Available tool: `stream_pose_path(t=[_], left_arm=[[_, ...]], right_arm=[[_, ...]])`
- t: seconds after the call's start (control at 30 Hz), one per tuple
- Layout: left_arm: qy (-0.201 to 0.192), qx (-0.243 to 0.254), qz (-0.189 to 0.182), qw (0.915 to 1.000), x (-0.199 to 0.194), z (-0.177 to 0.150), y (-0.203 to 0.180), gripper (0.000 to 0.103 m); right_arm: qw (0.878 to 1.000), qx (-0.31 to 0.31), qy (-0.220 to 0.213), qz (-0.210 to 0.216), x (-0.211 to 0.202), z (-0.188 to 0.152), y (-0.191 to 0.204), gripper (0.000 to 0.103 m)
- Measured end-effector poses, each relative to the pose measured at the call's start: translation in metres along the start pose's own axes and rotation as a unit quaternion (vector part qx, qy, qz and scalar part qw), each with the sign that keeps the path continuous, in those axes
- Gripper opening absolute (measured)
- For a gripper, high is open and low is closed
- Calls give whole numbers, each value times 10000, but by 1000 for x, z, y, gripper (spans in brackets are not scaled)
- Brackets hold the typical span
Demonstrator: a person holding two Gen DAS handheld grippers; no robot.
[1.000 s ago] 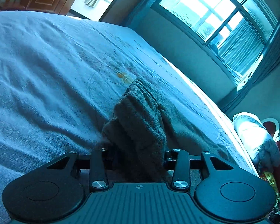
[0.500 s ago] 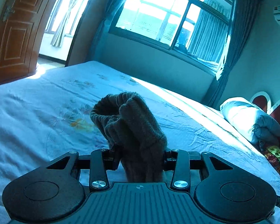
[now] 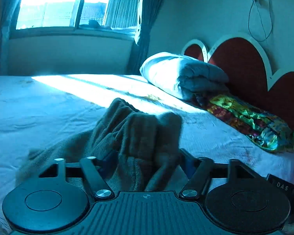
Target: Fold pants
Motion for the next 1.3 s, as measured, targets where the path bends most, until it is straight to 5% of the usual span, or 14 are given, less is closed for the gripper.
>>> stream_pose_path(t=[0.03, 0.2, 0.47, 0.57, 0.7, 0.93, 0.97, 1.03, 1.2, 1.3], left_arm=[[-65, 45, 144, 9999, 0, -10, -12, 103], [135, -301, 350, 9988, -19, -53, 5, 103], [241, -593, 1201, 9907, -72, -90, 82, 103], [444, -560, 1494, 9862, -98, -116, 107, 103], [747, -844, 1349, 9844, -114, -153, 124, 103], [967, -705, 1374, 9833, -91, -163, 125, 103], [958, -697, 1416, 9828, -89, -162, 126, 103], [845, -890, 1430, 9821, -86, -158, 133, 103], [924, -925, 1503, 9800, -80, -162, 143, 103], [926, -909, 1577, 9789, -79, -167, 144, 103]], right_arm=[[9999, 142, -2, 3, 1, 4, -7, 91], [9973, 456, 229, 529, 3, 8, -16, 90], [9670, 766, 1660, 1775, 35, -38, 38, 78], [9596, 833, 1998, 1797, 49, -53, 51, 74], [9574, 930, 2269, 1526, 69, -69, 55, 75], [9601, 967, 2254, 1344, 79, -68, 64, 80], [9622, 886, 2246, 1262, 80, -68, 64, 77], [9666, 810, 2114, 1204, 77, -65, 64, 40], [9625, 949, 2266, 1153, 77, -67, 59, 42], [9611, 833, 2373, 1145, 81, -70, 63, 57]])
Point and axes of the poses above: each gripper's, at about its wrist camera, not at the fingertips, and x roughly the way its jaws point, y to its left, z to its top, the point moved 6 cm from there along x, roughly the way its jaws point, and after that the axes turned 9 degrees about x, right-handed, at the moved point
